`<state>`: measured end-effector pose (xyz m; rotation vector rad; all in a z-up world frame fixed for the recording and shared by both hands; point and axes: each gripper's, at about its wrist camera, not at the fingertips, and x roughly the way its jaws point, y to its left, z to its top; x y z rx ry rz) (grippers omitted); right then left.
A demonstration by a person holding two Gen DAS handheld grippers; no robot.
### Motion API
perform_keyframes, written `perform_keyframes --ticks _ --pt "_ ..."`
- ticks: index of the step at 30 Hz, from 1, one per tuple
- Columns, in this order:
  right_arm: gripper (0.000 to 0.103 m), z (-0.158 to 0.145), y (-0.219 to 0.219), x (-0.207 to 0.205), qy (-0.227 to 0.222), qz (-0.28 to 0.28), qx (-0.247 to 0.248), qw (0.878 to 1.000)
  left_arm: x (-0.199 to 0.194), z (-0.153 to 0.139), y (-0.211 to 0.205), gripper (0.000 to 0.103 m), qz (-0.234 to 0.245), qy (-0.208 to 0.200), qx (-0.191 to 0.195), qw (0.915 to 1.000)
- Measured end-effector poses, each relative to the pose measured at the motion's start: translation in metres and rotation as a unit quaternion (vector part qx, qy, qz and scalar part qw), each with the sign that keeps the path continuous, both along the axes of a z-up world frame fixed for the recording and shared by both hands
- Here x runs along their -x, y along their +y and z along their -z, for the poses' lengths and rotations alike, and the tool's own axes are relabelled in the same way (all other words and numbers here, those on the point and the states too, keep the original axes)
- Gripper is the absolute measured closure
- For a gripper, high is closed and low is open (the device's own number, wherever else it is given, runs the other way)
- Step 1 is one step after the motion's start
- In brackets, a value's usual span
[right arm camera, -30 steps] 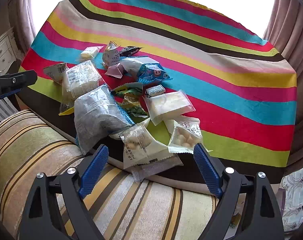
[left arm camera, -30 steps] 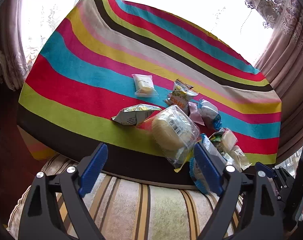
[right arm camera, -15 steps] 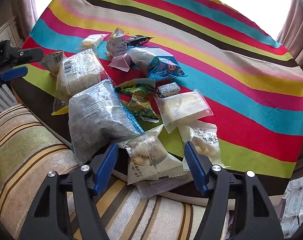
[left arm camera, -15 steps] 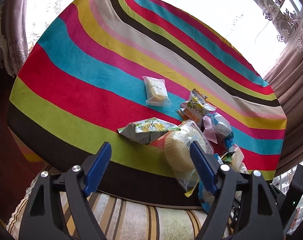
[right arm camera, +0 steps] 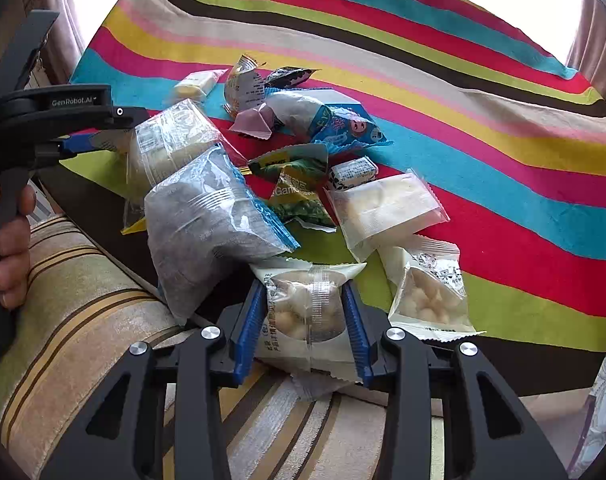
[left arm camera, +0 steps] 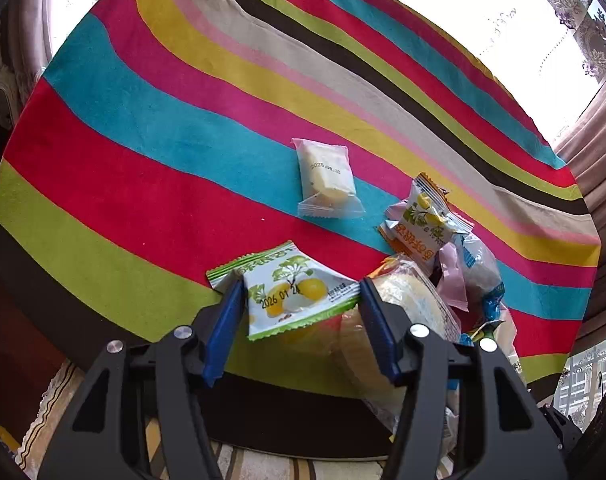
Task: Organize snacks
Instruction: 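Grasp the green-printed cake packet with the left gripper while the right grasps a white nut packet, then carry both packets over the white box and release them inside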
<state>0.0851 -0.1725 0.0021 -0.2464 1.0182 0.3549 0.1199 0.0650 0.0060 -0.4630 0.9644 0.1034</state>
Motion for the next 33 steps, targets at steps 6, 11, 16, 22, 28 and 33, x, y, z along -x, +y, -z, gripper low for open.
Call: perform_keyframes --ticks 6,11,16,22,28,33 --pt "0.065 -0.009 -0.009 0.004 -0.017 0.013 -0.022 1.000 0.004 -0.001 -0.001 0.051 -0.001 0.005 -0.010 0.9999" --pt "0.065 -0.016 -0.017 0.006 -0.026 0.023 -0.048 0.998 0.010 -0.004 -0.001 0.051 -0.006 -0.003 -0.011 0.9999" --pt "0.065 -0.021 -0.026 0.008 -0.030 0.030 -0.069 0.997 0.020 -0.015 -0.007 0.051 -0.007 -0.020 -0.030 0.9993" --pt "0.065 -0.028 -0.039 0.012 -0.030 0.043 -0.107 0.993 0.033 -0.029 -0.016 0.051 -0.004 -0.036 -0.052 0.9980" --pt "0.065 -0.035 -0.054 0.019 -0.031 0.057 -0.140 0.988 0.044 -0.039 -0.035 0.051 0.011 -0.043 -0.063 0.9970" --pt "0.065 -0.042 -0.078 0.027 -0.031 0.079 -0.179 0.980 0.051 -0.048 -0.059 0.051 0.034 -0.051 -0.070 0.9957"
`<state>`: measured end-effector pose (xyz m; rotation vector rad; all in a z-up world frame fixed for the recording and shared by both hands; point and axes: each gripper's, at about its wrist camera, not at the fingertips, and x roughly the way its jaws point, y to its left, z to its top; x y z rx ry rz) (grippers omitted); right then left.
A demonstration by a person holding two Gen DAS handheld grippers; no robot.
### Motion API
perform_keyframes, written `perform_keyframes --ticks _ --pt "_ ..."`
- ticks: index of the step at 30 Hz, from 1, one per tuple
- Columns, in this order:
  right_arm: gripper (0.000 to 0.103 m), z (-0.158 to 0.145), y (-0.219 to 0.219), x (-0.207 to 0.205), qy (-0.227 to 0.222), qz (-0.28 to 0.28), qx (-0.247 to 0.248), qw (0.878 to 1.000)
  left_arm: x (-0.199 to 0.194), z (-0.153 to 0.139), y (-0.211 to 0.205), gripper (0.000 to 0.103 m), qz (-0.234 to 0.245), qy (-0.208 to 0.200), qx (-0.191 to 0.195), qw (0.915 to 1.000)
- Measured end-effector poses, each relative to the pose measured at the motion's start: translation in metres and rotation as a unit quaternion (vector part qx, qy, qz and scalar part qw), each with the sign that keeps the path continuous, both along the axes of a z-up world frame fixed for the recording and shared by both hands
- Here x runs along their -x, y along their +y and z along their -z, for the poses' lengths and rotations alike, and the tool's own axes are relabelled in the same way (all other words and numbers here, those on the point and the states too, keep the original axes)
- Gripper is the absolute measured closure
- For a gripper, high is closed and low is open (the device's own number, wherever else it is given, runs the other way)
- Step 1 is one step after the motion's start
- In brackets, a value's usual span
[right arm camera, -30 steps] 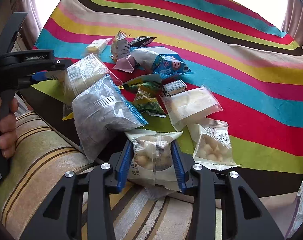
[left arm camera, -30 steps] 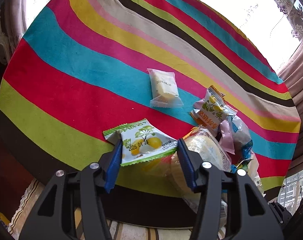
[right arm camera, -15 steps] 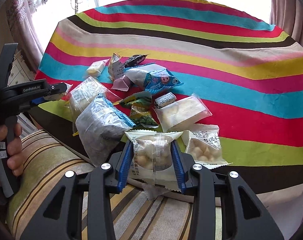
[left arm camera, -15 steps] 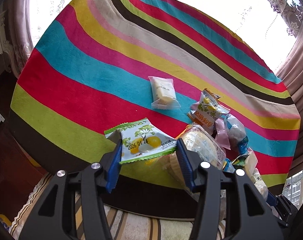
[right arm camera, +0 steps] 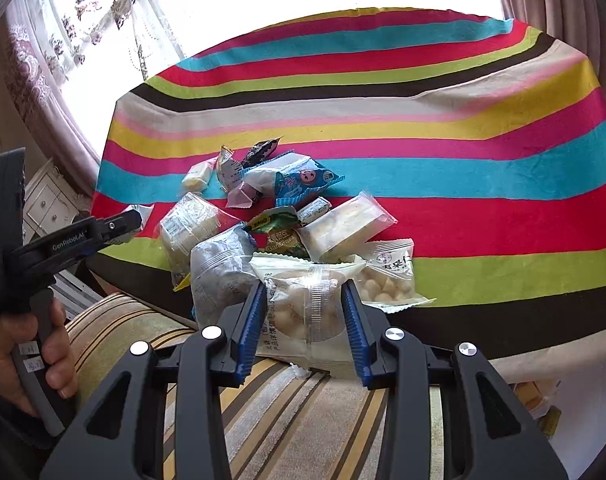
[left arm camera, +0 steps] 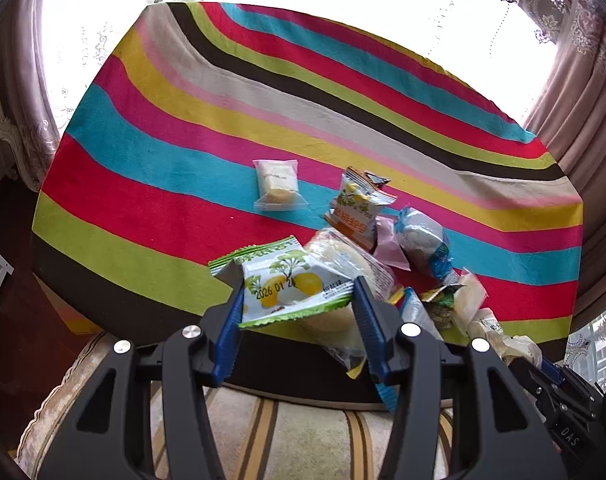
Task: Organize snacks
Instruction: 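Carry both packets over the white box and release them inside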
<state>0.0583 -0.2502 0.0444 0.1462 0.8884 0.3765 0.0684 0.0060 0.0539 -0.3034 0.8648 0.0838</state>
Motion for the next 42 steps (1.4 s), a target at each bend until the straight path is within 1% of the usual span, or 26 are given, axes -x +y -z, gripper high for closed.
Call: perform_keyframes --ticks 6,10,13,17,19,22,26,30,33,36,40,42 --pt "0.065 0.000 -0.041 0.012 0.008 0.039 -0.047 0.998 0.005 -0.006 -0.037 0.051 0.039 -0.002 -0.007 0.9992" --pt "0.065 0.002 -0.070 0.019 0.010 0.067 -0.064 0.996 0.008 -0.007 -0.072 0.051 0.077 -0.001 -0.014 0.9970" --pt "0.065 0.005 -0.093 0.027 0.009 0.091 -0.068 0.994 0.008 -0.008 -0.103 0.051 0.109 -0.001 -0.027 0.9937" --pt "0.065 0.014 -0.127 0.039 0.015 0.125 -0.072 0.989 0.011 -0.009 -0.148 0.051 0.159 0.000 -0.042 0.9863" --pt "0.065 0.021 -0.147 0.046 0.022 0.144 -0.081 0.986 0.015 -0.009 -0.173 0.051 0.189 -0.002 -0.051 0.9806" --pt "0.065 0.033 -0.176 0.060 0.035 0.176 -0.096 0.979 0.024 -0.010 -0.212 0.051 0.236 -0.003 -0.062 0.9697" --pt "0.065 0.045 -0.209 0.081 0.042 0.213 -0.109 0.970 0.036 -0.008 -0.259 0.051 0.297 -0.001 -0.070 0.9524" --pt "0.065 0.053 -0.237 0.098 0.047 0.242 -0.113 0.962 0.046 -0.002 -0.297 0.051 0.344 0.011 -0.073 0.9361" --pt "0.065 0.060 -0.255 0.109 0.052 0.264 -0.119 0.956 0.056 0.003 -0.320 0.050 0.373 0.019 -0.077 0.9242" --pt "0.065 0.066 -0.266 0.117 0.056 0.278 -0.123 0.951 0.064 0.007 -0.337 0.050 0.396 0.024 -0.082 0.9144" --pt "0.064 0.070 -0.277 0.127 0.057 0.294 -0.128 0.946 0.074 0.008 -0.355 0.050 0.419 0.025 -0.086 0.9034" --pt "0.062 0.071 -0.280 0.130 0.059 0.298 -0.128 0.944 0.079 0.010 -0.362 0.048 0.436 0.030 -0.083 0.8958"
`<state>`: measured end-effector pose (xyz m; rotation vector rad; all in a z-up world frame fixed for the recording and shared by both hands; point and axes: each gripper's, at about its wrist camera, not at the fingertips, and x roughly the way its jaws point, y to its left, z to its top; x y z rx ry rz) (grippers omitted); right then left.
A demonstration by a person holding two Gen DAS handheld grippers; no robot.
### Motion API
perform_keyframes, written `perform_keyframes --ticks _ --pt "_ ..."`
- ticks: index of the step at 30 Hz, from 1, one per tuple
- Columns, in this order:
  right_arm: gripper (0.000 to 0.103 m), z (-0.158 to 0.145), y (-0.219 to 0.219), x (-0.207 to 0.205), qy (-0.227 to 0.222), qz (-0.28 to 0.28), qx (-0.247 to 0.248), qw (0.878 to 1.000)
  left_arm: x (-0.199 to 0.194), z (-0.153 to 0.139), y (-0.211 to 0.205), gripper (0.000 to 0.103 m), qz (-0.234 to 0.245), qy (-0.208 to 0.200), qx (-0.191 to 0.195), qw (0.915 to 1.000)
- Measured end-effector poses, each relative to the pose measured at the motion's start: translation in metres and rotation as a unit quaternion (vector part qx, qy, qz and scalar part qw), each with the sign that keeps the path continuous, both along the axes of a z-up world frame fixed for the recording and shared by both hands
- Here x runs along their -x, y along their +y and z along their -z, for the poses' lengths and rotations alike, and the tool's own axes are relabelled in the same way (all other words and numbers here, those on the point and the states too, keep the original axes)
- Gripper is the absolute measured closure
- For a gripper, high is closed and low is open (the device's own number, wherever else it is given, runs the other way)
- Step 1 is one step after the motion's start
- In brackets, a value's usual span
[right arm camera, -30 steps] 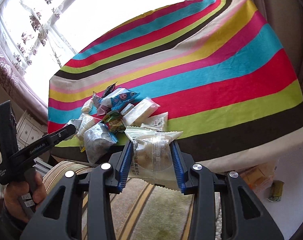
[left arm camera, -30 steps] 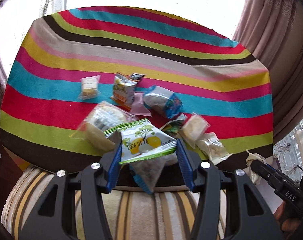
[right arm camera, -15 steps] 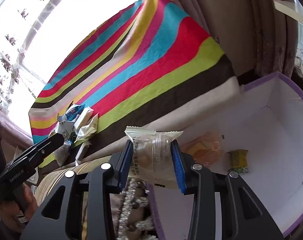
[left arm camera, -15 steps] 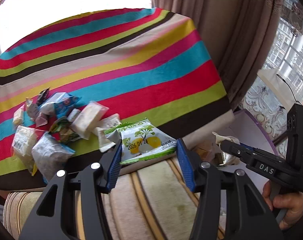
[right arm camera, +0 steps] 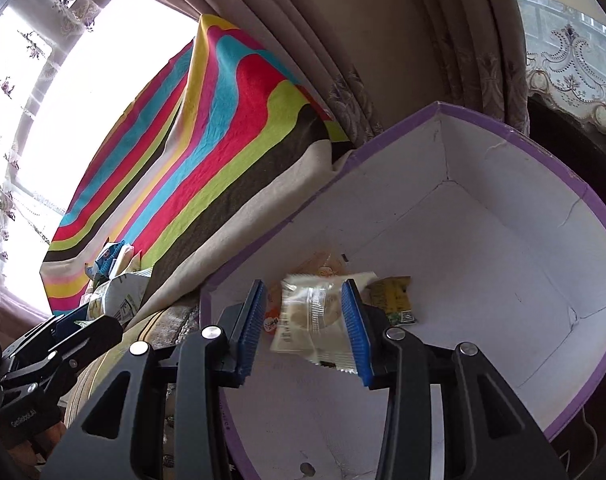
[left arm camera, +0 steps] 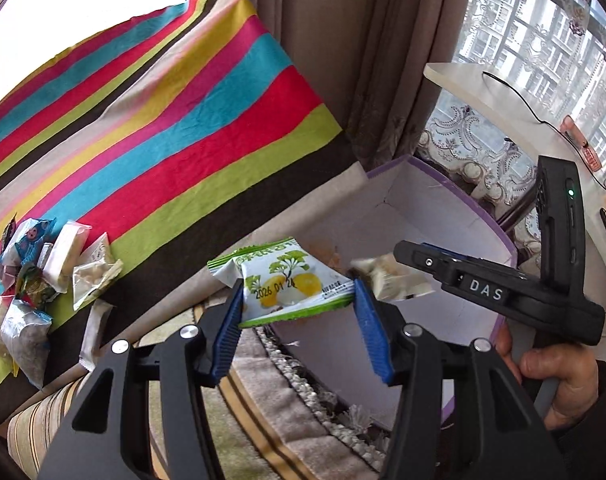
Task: Organize snacks
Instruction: 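Carry both packets over the white box and release them inside, then move both tools back over the snack pile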
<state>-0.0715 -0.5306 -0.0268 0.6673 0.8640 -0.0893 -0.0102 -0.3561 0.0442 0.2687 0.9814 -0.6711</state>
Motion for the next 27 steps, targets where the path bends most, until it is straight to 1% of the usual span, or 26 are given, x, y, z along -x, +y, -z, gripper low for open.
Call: perform_keyframes --ticks 2,3,4,5,8,11,19,22,27 --pt "0.062 0.001 -0.003 0.003 0.003 0.004 0.001 1.000 0.004 0.002 -0.005 0.046 0.018 0.012 0.005 0.9998" --pt "0.062 0.001 -0.005 0.004 0.005 0.006 0.001 1.000 0.005 0.003 -0.007 0.039 0.024 0.016 0.007 0.9996" --pt "0.060 0.002 -0.006 0.005 0.008 0.008 0.001 1.000 0.006 0.003 -0.009 0.036 0.027 0.016 0.007 0.9995" --pt "0.060 0.002 -0.006 0.005 0.010 0.009 0.001 1.000 0.006 0.004 -0.009 0.032 0.028 0.015 0.007 0.9995" --pt "0.060 0.003 -0.005 0.004 0.013 0.009 -0.001 1.000 0.003 0.004 -0.006 0.029 0.019 0.020 0.010 0.9996" --pt "0.060 0.002 0.000 0.001 0.014 0.002 -0.001 1.000 0.000 0.004 -0.002 0.029 0.008 0.023 0.014 0.9996" --pt "0.060 -0.005 0.020 -0.012 0.015 -0.017 0.002 1.000 -0.003 -0.004 0.016 0.029 -0.020 -0.003 0.012 0.9997" --pt "0.060 -0.008 0.032 -0.020 0.012 -0.026 0.000 1.000 -0.005 -0.006 0.028 0.029 -0.034 -0.014 0.010 0.9993" --pt "0.060 -0.023 0.057 -0.043 0.008 -0.044 -0.008 0.999 -0.013 -0.010 0.054 0.029 -0.065 -0.029 0.004 0.9975"
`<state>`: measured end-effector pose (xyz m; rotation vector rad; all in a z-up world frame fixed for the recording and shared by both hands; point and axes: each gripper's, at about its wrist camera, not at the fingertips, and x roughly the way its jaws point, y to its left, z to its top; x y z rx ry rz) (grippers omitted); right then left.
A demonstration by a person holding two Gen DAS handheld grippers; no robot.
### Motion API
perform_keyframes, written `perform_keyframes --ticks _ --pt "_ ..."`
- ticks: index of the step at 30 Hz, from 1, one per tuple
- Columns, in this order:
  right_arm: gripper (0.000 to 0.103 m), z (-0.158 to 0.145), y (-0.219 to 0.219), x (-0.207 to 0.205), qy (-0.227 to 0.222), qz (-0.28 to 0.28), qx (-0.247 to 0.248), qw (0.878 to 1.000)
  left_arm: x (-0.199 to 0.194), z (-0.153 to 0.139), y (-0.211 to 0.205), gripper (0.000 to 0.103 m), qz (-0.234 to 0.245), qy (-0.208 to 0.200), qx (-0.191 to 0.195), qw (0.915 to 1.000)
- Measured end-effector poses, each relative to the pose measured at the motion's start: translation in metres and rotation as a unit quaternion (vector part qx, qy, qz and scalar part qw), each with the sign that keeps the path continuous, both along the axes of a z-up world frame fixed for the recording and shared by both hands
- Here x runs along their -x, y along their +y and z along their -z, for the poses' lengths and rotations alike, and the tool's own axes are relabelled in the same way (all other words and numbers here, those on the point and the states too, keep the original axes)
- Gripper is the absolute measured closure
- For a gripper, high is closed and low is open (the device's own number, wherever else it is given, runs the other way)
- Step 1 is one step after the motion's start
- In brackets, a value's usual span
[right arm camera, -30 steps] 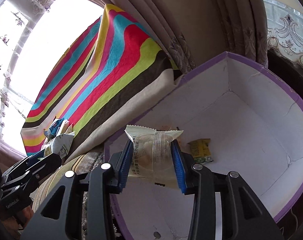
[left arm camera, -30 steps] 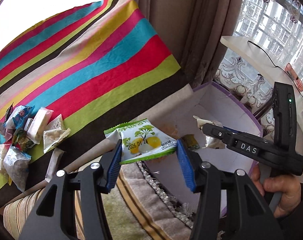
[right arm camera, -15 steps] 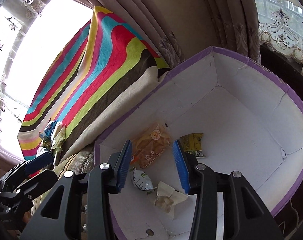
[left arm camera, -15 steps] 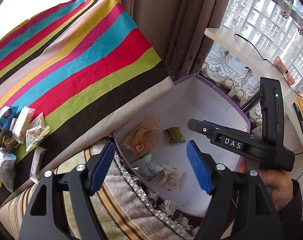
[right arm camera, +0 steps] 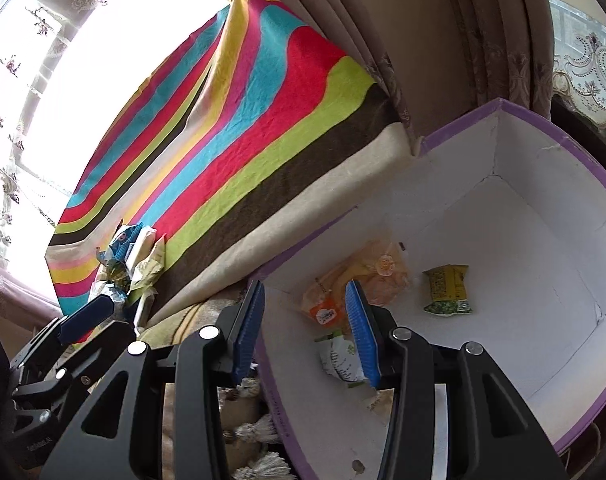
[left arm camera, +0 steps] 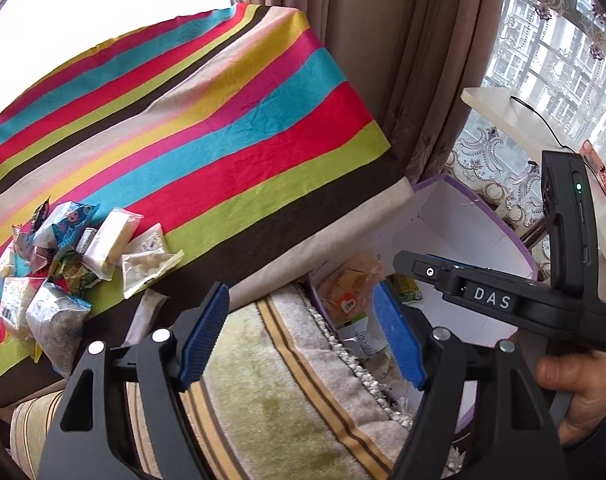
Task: Organize snacks
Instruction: 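Move both tools back over the snack pile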
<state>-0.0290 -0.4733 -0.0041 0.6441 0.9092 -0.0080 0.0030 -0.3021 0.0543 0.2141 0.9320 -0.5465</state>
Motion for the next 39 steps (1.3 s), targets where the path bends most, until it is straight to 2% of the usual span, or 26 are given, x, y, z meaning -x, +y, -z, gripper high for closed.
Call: perform_keyframes --ticks 2,4,5,11,14,17,19,27,33,39 --pt "0.059 -0.007 0.013 -0.010 -0.003 -0.010 -0.001 1.000 -0.003 -0.003 0.013 0.029 -0.014 -0.009 -0.002 0.9999" --pt "0.049 -0.014 0.027 -0.020 -0.007 -0.019 0.003 1.000 -0.007 -0.007 0.028 0.029 -0.034 -0.022 -0.004 0.9992" --pt "0.047 -0.017 0.033 -0.024 -0.007 -0.022 0.004 1.000 -0.009 -0.009 0.036 0.029 -0.045 -0.027 -0.004 0.9986" --pt "0.046 -0.028 0.075 -0.045 -0.017 -0.040 0.027 0.999 -0.025 -0.011 0.091 0.029 -0.116 -0.036 0.004 0.9926" --pt "0.041 -0.028 0.094 -0.054 -0.013 -0.053 0.034 0.998 -0.030 -0.013 0.117 0.029 -0.149 -0.040 0.006 0.9881" --pt "0.039 -0.033 0.106 -0.058 -0.017 -0.060 0.056 0.997 -0.033 -0.014 0.145 0.029 -0.180 -0.041 0.011 0.9827" --pt "0.030 -0.037 0.115 -0.061 -0.021 -0.069 0.071 0.995 -0.035 -0.014 0.164 0.029 -0.202 -0.041 0.013 0.9784" --pt "0.024 -0.039 0.154 -0.077 -0.020 -0.114 0.122 0.986 -0.039 -0.010 0.239 0.028 -0.287 -0.036 0.009 0.9573" --pt "0.022 -0.036 0.178 -0.090 -0.010 -0.132 0.164 0.978 -0.045 -0.001 0.275 0.027 -0.318 -0.009 0.024 0.9478" --pt "0.022 -0.030 0.195 -0.105 -0.004 -0.149 0.184 0.972 -0.052 0.007 0.286 0.026 -0.322 0.014 0.040 0.9460"
